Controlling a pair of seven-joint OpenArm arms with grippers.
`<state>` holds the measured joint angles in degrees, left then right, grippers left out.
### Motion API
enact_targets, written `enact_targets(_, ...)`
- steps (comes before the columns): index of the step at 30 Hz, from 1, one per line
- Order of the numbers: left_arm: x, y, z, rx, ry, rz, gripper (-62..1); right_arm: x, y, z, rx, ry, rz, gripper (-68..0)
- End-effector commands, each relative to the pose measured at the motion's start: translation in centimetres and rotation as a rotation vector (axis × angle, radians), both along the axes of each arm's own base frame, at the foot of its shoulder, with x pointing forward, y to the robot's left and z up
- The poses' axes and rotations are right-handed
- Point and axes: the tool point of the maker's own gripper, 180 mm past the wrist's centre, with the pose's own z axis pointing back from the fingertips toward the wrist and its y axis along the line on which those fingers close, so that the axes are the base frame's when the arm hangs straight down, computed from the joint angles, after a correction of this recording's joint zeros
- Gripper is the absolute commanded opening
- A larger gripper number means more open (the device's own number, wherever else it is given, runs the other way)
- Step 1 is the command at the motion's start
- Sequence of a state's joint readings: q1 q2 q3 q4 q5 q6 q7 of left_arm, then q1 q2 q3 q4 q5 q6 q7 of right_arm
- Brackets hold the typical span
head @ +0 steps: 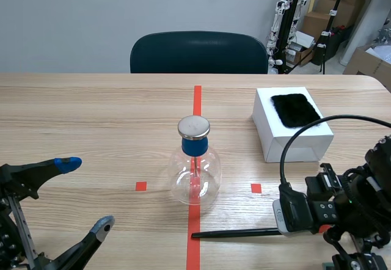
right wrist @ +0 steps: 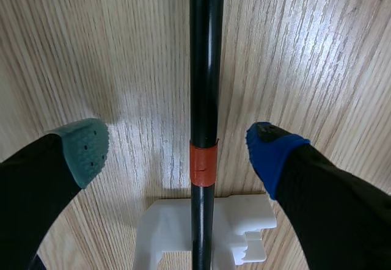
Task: Do the electroscope experiment. pick up the black charging rod
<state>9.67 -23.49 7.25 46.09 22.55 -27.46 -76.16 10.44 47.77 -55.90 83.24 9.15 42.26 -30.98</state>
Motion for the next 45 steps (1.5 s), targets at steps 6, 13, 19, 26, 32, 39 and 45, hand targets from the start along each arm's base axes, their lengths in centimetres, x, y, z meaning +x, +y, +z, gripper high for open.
enact_targets(6, 0.17, 0.09, 0.55, -0.015, -0.02, 0.003, 1.4, 0.57, -0.23, 0.4, -0.008, -0.012, 0.003, -35.8)
enact_targets(13, 0.17, 0.09, 0.55, -0.015, -0.02, 0.003, 1.4, 0.59, -0.34, 0.39, -0.014, -0.012, 0.002, -43.7)
enact_targets(19, 0.17, 0.09, 0.55, -0.015, -0.02, 0.003, 1.4, 0.59, -0.34, 0.39, -0.014, -0.012, 0.002, -53.0)
enact_targets(26, 0.17, 0.09, 0.55, -0.015, -0.02, 0.003, 1.4, 0.55, -0.11, 0.46, 0.0, -0.006, -0.007, -53.6)
enact_targets(32, 0.17, 0.09, 0.55, -0.015, -0.02, 0.003, 1.4, 0.47, 0.01, 0.49, 0.008, 0.0, -0.013, -53.6)
enact_targets(39, 0.17, 0.09, 0.55, -0.015, -0.02, 0.003, 1.4, 0.26, 0.0, 0.78, 0.021, 0.011, -0.024, -53.6)
enact_targets(45, 0.17, 0.09, 0.55, -0.015, -0.02, 0.003, 1.4, 0.24, -0.2, 0.79, 0.013, 0.012, -0.025, -53.6)
